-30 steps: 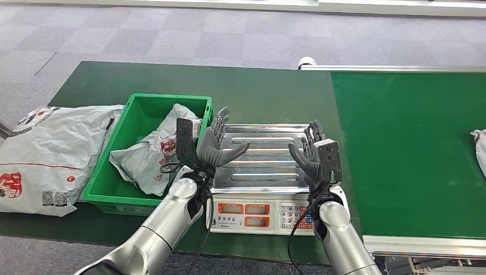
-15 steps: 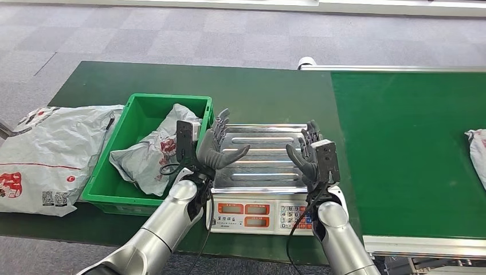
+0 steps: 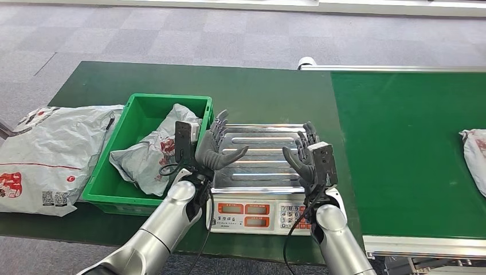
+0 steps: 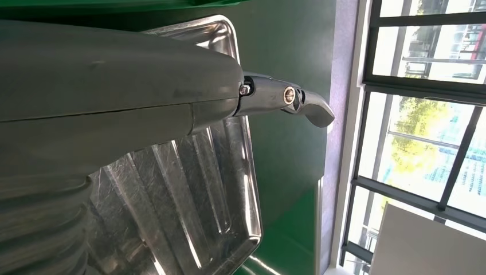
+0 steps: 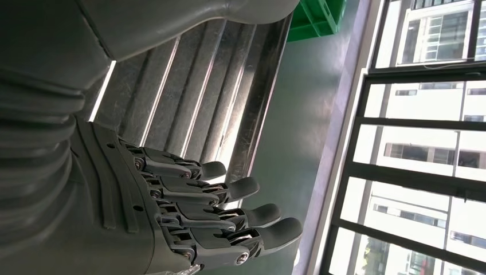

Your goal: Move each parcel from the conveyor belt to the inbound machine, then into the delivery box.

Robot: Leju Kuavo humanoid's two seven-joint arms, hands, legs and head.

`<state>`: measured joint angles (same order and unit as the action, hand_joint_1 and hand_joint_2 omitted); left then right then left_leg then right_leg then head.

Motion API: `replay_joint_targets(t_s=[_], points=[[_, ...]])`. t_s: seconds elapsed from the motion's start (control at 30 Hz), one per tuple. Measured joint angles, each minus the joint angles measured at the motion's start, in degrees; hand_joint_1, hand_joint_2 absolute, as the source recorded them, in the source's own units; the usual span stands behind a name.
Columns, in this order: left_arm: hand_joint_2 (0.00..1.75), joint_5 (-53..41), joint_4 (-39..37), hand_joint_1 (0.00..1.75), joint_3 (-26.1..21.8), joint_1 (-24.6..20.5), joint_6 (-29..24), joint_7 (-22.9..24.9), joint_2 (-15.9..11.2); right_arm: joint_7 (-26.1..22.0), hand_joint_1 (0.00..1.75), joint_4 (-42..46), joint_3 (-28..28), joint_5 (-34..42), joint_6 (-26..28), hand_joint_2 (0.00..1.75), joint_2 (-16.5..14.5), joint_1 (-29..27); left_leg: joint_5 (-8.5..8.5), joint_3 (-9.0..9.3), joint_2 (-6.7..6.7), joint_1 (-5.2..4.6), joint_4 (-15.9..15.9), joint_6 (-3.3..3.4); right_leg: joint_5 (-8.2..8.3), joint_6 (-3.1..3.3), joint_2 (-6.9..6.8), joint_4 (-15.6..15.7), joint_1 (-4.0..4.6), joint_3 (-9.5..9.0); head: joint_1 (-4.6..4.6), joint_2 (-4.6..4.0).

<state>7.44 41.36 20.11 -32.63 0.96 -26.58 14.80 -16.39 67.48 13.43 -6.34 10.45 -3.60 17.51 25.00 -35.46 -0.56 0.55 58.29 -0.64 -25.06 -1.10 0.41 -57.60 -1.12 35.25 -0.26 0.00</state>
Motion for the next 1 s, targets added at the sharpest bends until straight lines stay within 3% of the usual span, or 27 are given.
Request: replay_joint_targets(t_s=[1.0], points=[[1.75, 1.3, 0.0, 0.00, 0.0, 0.6, -0.1, -1.1, -0.6, -1.3, 0.00, -3.1, 0.4, 0.0, 0.5, 1.75, -0.1, 2.9, -0.01, 0.01, -0.01, 0.00, 0.0, 0.00, 0.00, 0.00, 0.00, 0.0, 0.00, -0.01, 0.00, 0.00]])
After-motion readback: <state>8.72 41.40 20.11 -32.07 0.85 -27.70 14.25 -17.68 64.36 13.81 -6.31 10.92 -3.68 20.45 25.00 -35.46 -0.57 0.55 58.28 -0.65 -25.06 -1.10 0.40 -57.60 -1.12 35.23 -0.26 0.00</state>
